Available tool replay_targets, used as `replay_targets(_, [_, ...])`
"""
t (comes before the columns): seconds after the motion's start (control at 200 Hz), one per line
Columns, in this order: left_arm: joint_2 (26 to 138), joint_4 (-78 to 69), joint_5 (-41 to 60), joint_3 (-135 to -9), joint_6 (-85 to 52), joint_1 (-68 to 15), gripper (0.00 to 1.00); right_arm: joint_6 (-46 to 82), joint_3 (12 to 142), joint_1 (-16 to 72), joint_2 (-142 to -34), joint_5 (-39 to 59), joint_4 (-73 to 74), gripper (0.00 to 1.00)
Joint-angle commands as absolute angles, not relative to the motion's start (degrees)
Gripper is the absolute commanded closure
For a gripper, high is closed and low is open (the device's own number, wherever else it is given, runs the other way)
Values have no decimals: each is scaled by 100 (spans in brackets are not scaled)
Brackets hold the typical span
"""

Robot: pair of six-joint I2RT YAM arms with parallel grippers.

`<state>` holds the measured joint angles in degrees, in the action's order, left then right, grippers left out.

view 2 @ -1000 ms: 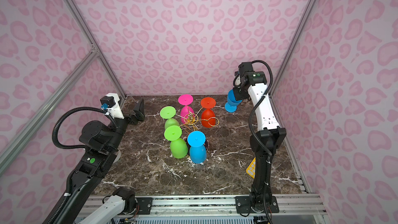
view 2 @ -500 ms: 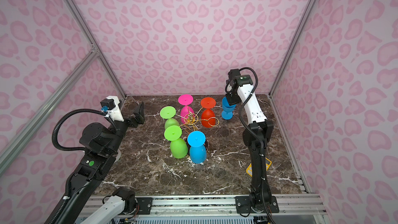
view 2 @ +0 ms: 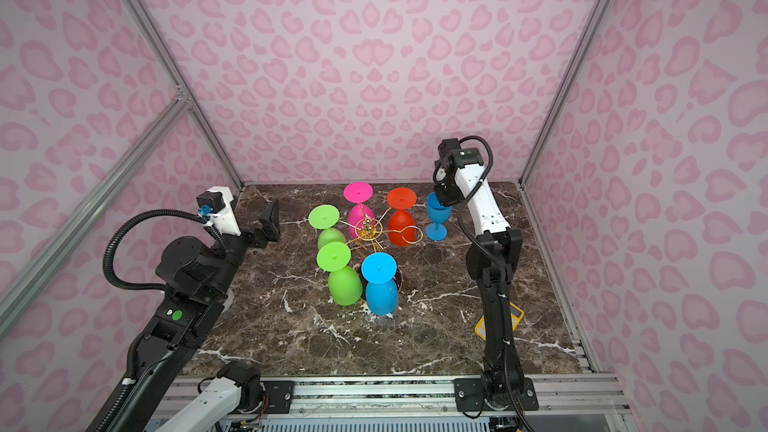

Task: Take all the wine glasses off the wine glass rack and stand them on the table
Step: 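Lower the glass upright onto the table beyond the rack and open the right gripper, then move the right gripper to the light blue glass nearest the robot and grip its base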

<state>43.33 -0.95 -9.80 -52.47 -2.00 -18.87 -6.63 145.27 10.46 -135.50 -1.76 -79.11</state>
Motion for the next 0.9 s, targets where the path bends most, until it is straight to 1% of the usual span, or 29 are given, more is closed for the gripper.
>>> replay_targets(0.0, [4329, -132, -940, -5269, -246, -1881, 3, -664, 14568, 1027, -13557, -88, -7902, 75])
replay_targets(0.135, [4298, -115, -967, -5265, -237, -1881, 2, -572, 14757, 930, -13337, 291, -7839, 71])
replay_targets(0.205, [4289, -114, -980, -5247, -258, -1881, 2, -517, 14821, 841, -13144, 697, -7726, 69])
replay_targets(0.36, [4289, -140, -974, -5213, -385, -1881, 2, -276, 14838, 577, -12534, 1016, -7460, 68])
replay_targets(0.45, [4306, -158, -976, -5203, -447, -1881, 2, -82, 14608, 374, -11999, 1499, -7210, 69])
replay_targets(0.545, [4311, -222, -1001, -5188, -499, -1885, 2, 181, 13763, 238, -11146, 2153, -6608, 69])
replay_targets(0.715, [4412, -272, -994, -5277, -579, -1881, 2, 907, 11270, 164, -9047, 2699, -4745, 68])
replay_targets(0.8, [4425, -303, -959, -5300, -610, -1885, 2, 1245, 10509, 89, -8206, 2973, -4384, 68])
replay_targets(0.895, [4445, -325, -932, -5333, -638, -1881, 2, 1468, 9945, 77, -7445, 3243, -4355, 68])
